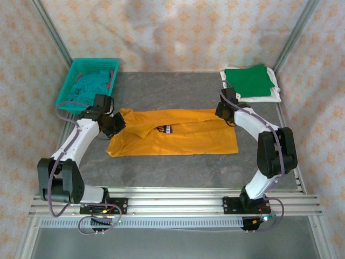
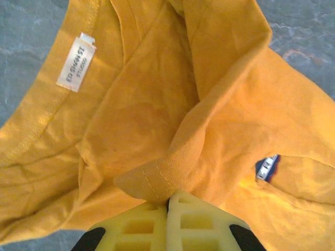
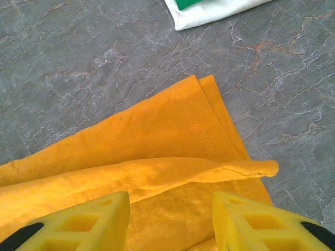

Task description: Fold and stack the t-shirts

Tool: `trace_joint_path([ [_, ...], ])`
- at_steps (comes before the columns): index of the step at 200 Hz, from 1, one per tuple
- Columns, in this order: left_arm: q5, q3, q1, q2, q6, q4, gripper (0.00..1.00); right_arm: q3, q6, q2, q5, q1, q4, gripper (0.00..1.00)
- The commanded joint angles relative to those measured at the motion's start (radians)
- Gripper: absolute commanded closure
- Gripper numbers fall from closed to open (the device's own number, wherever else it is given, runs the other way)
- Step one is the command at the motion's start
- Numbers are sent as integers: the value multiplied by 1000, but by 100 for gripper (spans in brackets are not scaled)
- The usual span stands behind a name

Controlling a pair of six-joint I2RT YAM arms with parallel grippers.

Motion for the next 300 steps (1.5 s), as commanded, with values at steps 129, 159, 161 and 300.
trace_joint_path([
  [129, 125, -289, -6, -160, -207, 57, 99, 40, -2, 4, -15, 1, -8, 54],
  [159, 50, -355, 4, -108, -159, 77, 86, 40, -1, 15, -21, 1, -6, 54],
  [161, 52, -358, 4, -104, -157, 83, 85, 41, -1, 16, -21, 1, -6, 54],
  [300, -385, 65, -403, 193, 341, 17, 53, -72, 53, -8, -137, 164, 177, 54],
])
